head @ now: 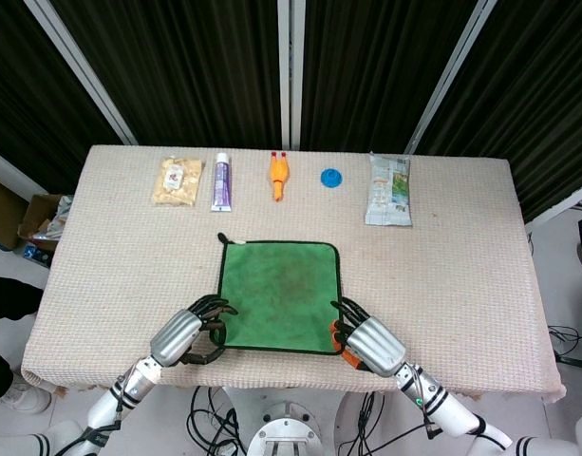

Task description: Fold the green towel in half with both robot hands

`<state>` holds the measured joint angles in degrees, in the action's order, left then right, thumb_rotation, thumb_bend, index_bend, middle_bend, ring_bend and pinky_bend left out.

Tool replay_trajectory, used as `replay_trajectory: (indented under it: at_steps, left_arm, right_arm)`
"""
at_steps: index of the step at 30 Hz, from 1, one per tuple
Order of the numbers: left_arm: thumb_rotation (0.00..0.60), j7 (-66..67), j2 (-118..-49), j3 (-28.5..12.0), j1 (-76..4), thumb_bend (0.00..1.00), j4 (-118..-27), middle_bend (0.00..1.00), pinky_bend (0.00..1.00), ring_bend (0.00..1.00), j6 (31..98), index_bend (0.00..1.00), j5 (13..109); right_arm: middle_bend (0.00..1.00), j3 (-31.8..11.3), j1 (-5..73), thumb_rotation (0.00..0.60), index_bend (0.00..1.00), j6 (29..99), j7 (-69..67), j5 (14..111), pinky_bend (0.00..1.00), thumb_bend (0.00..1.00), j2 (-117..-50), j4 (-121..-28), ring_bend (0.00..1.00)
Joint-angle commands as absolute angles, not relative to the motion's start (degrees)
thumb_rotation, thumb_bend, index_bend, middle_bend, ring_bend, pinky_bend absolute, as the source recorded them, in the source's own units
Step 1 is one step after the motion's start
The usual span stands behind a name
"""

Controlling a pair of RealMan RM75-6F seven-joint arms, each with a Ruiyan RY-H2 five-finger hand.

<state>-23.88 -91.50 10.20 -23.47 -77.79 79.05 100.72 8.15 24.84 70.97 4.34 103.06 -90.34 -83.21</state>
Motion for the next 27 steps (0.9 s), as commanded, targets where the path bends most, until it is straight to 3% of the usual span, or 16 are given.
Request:
replay_trajectory:
  at_steps: [1, 13, 27]
  left_arm:
    - [0.6, -25.4, -88.9, 11.2, -23.4, 0.43, -81.0, 0.24, 0.12, 0.15, 79.3, 0.66, 101.7]
    - [0.6, -37.0, -83.6, 3.8, -32.7, 0.45, -85.3, 0.23, 0.12, 0.15, 65.7, 0.66, 93.8]
    - [0.6, -40.4, -83.6, -2.1, -38.2, 0.45, -80.5, 0.23, 0.12, 0.15, 52.6, 0.66, 82.8]
  right_arm:
    - [0.33, 9.0, 23.7, 0.6, 0.8, 70.6, 5.6, 101.3, 0.07, 0.4, -87.0, -88.1, 0.04]
    - [0.33, -1.1, 26.8, 0.6, 0.82, 65.9, 8.5, 91.5, 0.07, 0.4, -91.7, -90.3, 0.04]
    - [0.32, -9.5, 30.3, 0.6, 0.82, 63.6, 23.5, 79.1, 0.03, 0.41, -98.5, -86.2, 0.04]
